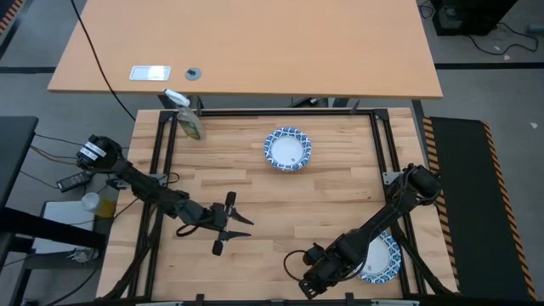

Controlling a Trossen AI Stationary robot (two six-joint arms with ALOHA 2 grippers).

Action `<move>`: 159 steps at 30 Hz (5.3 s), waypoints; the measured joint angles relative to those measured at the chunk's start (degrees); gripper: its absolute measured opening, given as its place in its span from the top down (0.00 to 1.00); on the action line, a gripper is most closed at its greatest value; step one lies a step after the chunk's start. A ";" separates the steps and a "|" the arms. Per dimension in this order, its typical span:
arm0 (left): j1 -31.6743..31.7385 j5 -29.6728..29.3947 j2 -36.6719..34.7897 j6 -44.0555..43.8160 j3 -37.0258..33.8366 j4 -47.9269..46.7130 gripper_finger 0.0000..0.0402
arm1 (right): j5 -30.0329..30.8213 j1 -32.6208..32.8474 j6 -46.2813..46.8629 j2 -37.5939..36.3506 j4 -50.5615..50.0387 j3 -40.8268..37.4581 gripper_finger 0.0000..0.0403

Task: Nest bowls inside each other
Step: Stack the blue white patterned bowl on top of the other blue white patterned bowls

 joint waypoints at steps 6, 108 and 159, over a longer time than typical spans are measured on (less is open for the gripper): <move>-0.12 0.00 0.00 0.02 0.00 -1.25 0.63 | 1.02 0.00 -12.34 -0.02 -2.56 -0.02 0.68; 8.36 3.31 43.54 -3.22 61.83 -44.64 0.63 | 10.94 10.90 -32.28 -34.06 -33.97 -30.05 0.55; 10.43 10.25 53.25 -2.95 64.54 -39.86 0.63 | 18.14 18.43 -27.43 -18.21 -13.27 -30.16 0.55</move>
